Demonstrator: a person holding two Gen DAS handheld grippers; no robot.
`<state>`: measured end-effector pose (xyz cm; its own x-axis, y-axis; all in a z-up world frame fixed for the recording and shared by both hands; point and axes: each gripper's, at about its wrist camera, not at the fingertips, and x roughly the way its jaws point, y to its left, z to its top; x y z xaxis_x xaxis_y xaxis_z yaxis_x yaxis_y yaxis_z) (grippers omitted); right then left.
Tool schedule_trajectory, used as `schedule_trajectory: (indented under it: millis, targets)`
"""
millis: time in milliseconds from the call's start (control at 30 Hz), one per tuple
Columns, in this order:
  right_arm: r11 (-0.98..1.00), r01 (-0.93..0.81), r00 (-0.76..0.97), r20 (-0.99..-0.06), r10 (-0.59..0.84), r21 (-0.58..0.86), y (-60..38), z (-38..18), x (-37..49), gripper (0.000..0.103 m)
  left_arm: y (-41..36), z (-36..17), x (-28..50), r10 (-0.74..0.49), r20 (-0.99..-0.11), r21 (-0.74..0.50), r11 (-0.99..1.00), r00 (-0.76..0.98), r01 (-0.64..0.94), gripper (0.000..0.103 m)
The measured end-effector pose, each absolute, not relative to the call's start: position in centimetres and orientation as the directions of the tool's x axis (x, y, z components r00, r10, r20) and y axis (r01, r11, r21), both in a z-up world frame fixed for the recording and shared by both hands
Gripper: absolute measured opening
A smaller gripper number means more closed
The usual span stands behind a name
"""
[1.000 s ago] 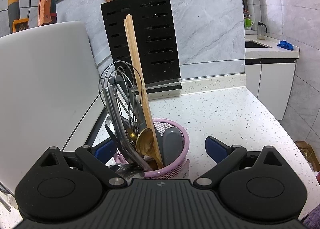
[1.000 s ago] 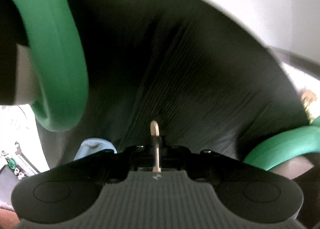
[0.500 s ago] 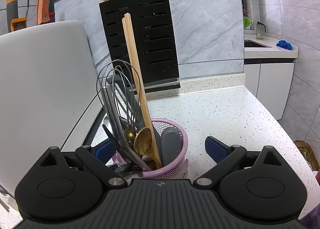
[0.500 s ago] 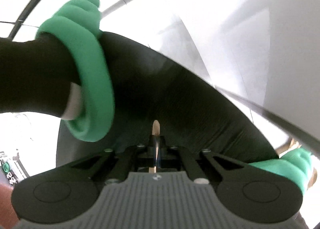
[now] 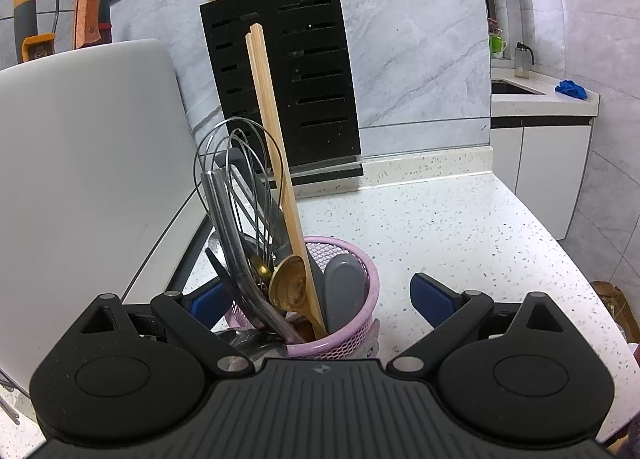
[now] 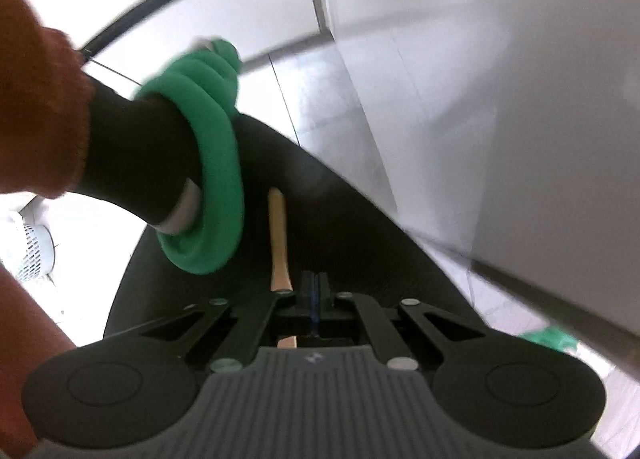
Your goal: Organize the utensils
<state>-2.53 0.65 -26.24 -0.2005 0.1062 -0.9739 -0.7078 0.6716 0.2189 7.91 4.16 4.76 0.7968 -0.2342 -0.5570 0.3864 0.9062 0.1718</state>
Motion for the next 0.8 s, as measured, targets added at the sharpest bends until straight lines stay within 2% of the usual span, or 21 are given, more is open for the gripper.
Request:
schedule_trajectory:
  millis: [133, 200, 433, 667, 800]
  targets:
    - [0.739, -0.613, -0.301, -0.947, 0.110, 0.281, -0.4, -30.1, -2.4, 0.006, 4.1, 4.5, 8.0, -0.236, -0.563, 0.179, 0.901, 0.792, 0.395, 0.103]
    - [0.746, -0.589, -0.330, -0.935, 0.129, 0.310, 0.0, -31.1, -2.5, 0.024, 4.0, 4.5, 8.1, -0.238, -0.564, 0.180, 0.899, 0.791, 0.399, 0.103]
    - [0.705, -0.600, -0.391, -0.908, 0.153, 0.378, 2.7, -34.8, -4.5, 0.024, 4.0, 4.4, 8.2, -0.242, -0.572, 0.177, 0.897, 0.784, 0.406, 0.103]
    - [0.717, -0.616, -0.373, -0.922, 0.099, 0.326, 4.3, -36.7, -6.5, 0.024, 4.0, 4.4, 8.3, -0.239, -0.573, 0.178, 0.897, 0.784, 0.404, 0.103]
    - [0.726, -0.641, -0.317, -0.947, 0.044, 0.249, 5.4, -37.6, -7.5, 0.024, 4.0, 4.4, 8.4, -0.239, -0.574, 0.178, 0.897, 0.783, 0.405, 0.103]
